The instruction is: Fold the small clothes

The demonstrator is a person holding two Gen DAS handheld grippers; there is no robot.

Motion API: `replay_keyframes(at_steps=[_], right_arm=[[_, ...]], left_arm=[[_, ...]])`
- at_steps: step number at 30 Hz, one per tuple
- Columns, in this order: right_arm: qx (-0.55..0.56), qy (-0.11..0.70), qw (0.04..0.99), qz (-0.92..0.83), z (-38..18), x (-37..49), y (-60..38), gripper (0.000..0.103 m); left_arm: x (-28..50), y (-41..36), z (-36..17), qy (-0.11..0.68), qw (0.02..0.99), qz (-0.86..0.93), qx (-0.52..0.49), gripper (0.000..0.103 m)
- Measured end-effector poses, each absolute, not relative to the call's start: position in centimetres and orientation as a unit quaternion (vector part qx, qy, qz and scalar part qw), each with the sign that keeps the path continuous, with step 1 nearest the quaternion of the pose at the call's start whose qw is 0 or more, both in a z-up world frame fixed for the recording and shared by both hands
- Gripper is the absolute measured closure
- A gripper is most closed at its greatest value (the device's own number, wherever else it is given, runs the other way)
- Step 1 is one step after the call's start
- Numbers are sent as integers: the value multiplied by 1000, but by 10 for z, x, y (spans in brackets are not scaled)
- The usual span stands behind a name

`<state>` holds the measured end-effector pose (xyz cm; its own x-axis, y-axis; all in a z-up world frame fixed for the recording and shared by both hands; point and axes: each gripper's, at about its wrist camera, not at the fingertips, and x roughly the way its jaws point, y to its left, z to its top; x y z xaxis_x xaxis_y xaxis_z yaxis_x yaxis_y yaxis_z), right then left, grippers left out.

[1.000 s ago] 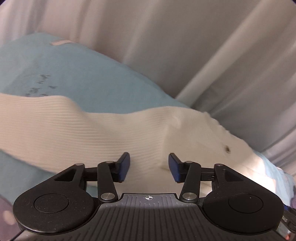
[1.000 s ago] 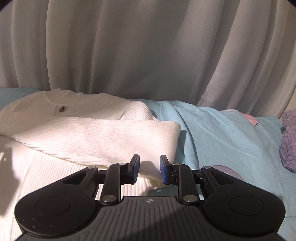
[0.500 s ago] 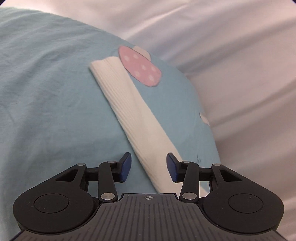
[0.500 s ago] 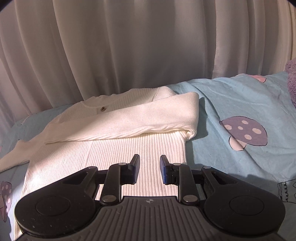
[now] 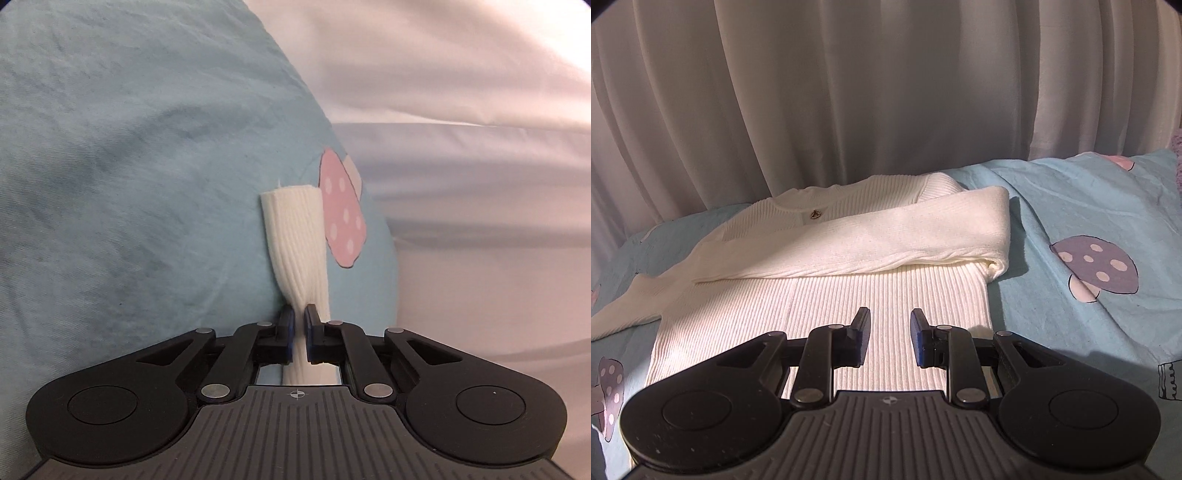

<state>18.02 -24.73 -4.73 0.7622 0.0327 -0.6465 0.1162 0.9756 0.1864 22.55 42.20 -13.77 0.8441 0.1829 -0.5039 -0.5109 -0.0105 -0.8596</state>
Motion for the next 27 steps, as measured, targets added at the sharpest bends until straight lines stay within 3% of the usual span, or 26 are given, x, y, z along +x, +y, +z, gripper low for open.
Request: replay_keyframes(at_steps=[8, 15, 19, 22, 27], right_arm=[[123, 333, 934, -38, -44, 169, -259, 81], [132, 323, 937, -24, -40, 165, -259, 81], [143, 327, 934, -14, -41, 168, -261, 81], [172, 340, 925, 9, -45, 177, -263, 81], [233, 367, 897, 80, -59, 214, -251, 76]], left_arm=[[247, 371, -80, 120, 798, 168, -566, 97], [286, 198, -26, 185, 869, -82, -452, 96], [295, 101, -50, 310, 855, -185, -374, 72], [287, 84, -74, 375, 847, -155, -344, 68], [277, 120, -78, 379, 879, -40, -287, 58]])
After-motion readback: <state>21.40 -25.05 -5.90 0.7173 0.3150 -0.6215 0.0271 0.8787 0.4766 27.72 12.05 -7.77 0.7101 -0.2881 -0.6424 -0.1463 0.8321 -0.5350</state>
